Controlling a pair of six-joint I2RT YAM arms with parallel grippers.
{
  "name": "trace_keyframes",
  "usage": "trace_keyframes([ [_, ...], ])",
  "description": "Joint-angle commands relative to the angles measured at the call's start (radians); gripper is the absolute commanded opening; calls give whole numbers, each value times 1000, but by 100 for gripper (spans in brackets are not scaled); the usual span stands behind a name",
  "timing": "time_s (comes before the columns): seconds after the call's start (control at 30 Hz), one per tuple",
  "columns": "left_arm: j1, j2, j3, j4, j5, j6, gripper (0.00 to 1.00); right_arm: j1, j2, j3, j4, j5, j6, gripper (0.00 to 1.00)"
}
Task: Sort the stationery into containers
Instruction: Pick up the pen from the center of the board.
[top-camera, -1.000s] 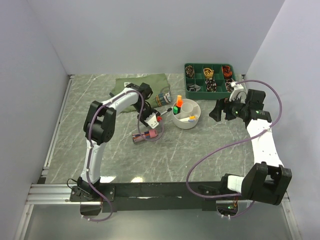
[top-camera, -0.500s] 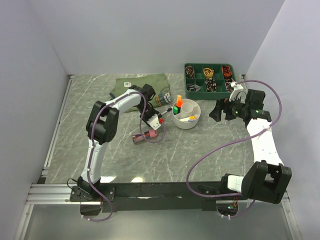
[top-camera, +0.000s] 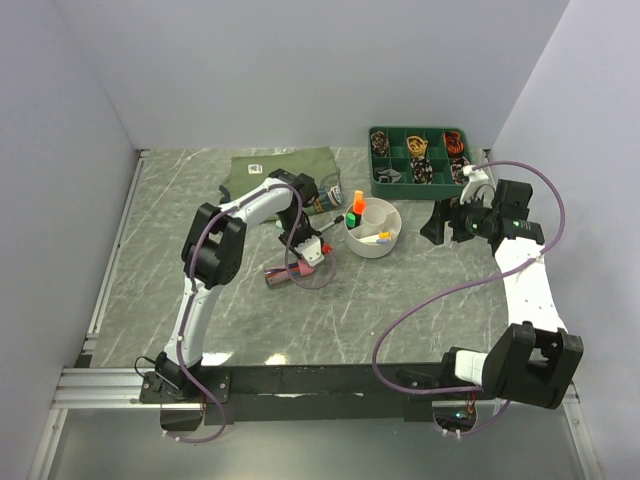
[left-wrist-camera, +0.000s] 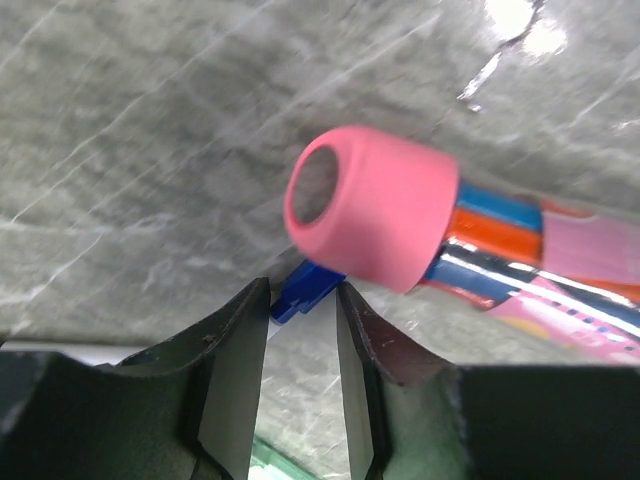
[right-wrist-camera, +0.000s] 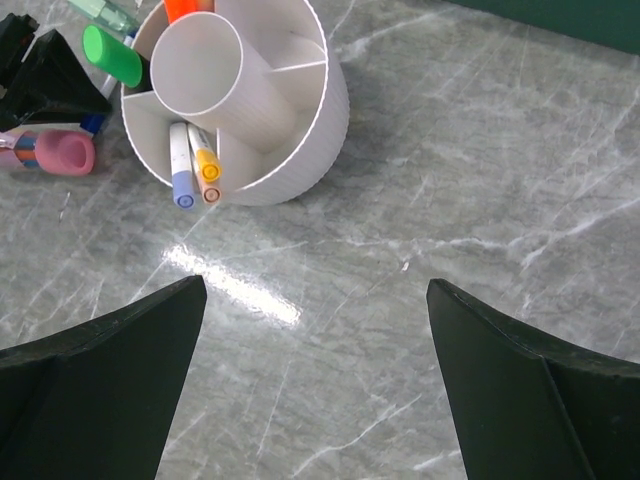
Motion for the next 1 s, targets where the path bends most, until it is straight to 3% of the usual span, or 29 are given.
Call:
trace_keyframes([
  [0.0, -29, 74, -29, -112, -54, 595, 37, -22, -25, 23, -29, -4, -34, 100],
  [0.33, -54, 134, 27, 34, -80, 493, 17, -49, -14, 34, -51, -47, -32, 100],
  [0.5, -54, 140, 49, 108, -99, 402, 12, -52, 5, 45, -41, -59, -24, 100],
  [0.77, -51, 112, 73, 96, -73, 278, 1, -52, 9, 62, -32, -67, -12, 100],
  [0.97, -51, 51, 34, 218, -42, 117, 1, -52, 4, 86, -47, -76, -11, 99],
])
